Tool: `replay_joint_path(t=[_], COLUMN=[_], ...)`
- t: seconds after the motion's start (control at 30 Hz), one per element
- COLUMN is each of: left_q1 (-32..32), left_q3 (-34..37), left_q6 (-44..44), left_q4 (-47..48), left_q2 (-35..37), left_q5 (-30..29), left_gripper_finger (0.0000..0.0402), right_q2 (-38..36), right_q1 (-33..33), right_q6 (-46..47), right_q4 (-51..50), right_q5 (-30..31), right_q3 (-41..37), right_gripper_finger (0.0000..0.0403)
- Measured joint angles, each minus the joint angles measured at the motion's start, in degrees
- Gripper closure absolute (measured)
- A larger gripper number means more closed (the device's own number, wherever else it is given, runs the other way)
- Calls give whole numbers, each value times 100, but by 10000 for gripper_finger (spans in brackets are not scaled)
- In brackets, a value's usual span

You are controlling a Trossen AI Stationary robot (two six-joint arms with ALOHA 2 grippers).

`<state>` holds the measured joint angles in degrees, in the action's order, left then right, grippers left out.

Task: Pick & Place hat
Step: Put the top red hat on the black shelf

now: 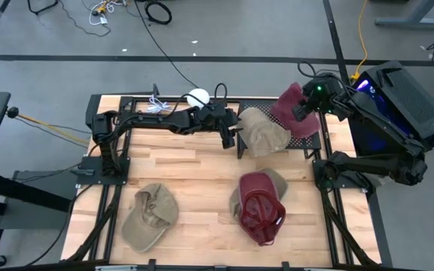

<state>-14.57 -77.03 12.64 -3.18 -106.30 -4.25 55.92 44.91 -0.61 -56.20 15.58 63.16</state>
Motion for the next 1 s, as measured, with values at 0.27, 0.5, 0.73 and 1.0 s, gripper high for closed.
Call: replay_joint_path(t=[0.27, 0.5, 0.73, 1.0], left_q1=[0, 0, 0, 2], left_q3=[0, 0, 0, 0], left_q6=[-2, -4, -4, -4], left_q4=[0, 2, 2, 2], left_q2=[0, 0, 0, 0], left_q5=[0, 0, 0, 0], left_gripper_finger=[225, 225, 225, 225], right_q2=[-9, -185, -306, -4], right_q1=[0, 2, 4, 57], right_q6=[68, 89, -202, -594], right_q4=[-486, -799, -332, 728], right_q5=[44, -421, -115, -77], right_q3=[0, 2, 2, 2], right_gripper_finger=[186, 196, 203, 204])
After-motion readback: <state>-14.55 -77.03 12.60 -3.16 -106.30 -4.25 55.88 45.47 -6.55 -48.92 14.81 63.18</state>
